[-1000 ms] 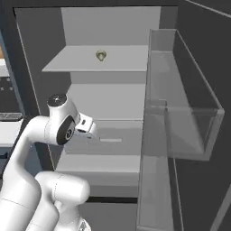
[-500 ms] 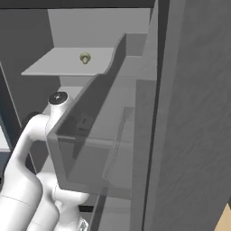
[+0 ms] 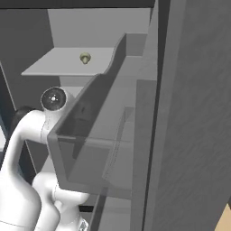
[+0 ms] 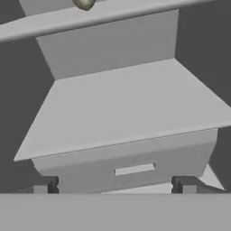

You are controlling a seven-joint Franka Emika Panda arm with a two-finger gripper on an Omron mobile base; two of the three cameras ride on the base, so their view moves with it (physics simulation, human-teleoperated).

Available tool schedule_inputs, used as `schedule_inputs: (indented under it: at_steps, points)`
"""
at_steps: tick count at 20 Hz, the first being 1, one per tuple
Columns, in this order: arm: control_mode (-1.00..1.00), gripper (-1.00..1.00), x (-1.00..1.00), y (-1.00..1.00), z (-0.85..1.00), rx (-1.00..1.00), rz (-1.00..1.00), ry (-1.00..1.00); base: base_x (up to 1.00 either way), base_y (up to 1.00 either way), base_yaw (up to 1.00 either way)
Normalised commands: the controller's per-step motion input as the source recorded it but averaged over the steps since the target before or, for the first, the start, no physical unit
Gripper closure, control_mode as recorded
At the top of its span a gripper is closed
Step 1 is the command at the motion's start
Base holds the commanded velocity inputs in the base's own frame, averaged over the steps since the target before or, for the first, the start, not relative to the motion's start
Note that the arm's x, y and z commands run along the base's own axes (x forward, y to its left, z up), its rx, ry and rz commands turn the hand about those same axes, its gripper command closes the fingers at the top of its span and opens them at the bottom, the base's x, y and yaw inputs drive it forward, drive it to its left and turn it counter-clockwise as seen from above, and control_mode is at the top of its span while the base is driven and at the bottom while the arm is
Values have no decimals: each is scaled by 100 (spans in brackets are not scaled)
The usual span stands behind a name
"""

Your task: Place one mushroom and one fish in each tupperware on the nearby counter, to pack two identical lunches.

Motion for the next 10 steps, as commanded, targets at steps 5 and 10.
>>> schedule_inputs:
  at_steps: [5, 10]
  points:
    - [-100, -100, -18, 0, 100, 2, 1, -33, 0, 0, 0]
    - [-100, -100, -2, 5, 100, 0, 0, -16, 0, 0, 0]
